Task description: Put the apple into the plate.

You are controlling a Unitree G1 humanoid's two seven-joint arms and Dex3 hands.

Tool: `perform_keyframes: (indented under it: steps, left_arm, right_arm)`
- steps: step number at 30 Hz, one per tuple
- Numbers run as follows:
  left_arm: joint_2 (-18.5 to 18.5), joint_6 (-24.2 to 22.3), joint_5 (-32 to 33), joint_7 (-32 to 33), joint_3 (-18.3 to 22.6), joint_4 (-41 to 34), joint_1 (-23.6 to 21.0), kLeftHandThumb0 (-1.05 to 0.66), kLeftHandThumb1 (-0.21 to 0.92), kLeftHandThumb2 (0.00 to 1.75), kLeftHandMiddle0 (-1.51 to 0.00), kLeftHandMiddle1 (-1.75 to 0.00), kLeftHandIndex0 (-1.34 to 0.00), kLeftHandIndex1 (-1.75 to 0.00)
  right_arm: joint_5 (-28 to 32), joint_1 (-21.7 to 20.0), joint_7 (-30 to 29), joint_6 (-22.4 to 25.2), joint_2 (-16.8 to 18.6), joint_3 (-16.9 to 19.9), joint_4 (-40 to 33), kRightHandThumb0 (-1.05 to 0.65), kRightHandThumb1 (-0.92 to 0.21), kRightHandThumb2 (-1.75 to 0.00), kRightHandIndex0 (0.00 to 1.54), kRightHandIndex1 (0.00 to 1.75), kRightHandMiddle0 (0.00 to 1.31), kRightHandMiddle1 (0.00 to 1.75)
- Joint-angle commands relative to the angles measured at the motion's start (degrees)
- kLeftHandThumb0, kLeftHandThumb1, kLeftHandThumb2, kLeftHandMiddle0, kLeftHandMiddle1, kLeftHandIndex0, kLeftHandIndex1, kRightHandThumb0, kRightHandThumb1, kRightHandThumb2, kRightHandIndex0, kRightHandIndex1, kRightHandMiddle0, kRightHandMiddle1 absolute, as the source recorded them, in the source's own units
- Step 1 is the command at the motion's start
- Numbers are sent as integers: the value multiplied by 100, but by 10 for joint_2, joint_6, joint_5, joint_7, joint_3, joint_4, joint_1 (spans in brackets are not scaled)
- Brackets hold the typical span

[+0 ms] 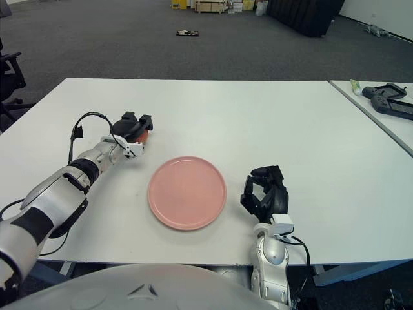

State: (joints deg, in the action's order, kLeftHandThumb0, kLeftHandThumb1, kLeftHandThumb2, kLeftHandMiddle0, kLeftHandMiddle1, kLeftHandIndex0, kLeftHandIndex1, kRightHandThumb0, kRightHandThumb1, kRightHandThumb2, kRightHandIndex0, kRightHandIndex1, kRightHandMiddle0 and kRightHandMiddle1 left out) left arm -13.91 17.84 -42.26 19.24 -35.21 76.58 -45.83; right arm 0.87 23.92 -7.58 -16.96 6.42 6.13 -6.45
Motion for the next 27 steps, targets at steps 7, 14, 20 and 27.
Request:
perform_keyframes:
  steps: [7,14,20,27]
  left_arm:
    - [2,-12,25,-60,23,18,40,0,7,157,-84,-164,-56,-175]
    - [0,-8,32,-63,26,15,42,0,7,157,-84,-164,-56,-175]
    - [0,-6,34,-64,30,15,42,0,7,157,-84,-164,-56,-175]
    - [1,-4,37,-66,35,14,43,0,8,156,-83,-164,-56,-175]
  right_arm:
    - [3,-7,0,-9,1,1,-4,-39,-64,-92,78,175,37,175]
    - [4,-8,1,-8,0,3,-3,-39,-63,-93,78,175,37,175]
    - [0,-8,-1,-12,0,3,-1,-39,-63,-93,78,175,38,175]
    - [5,-7,0,-8,0,5,-1,-40,-62,-94,77,175,38,175]
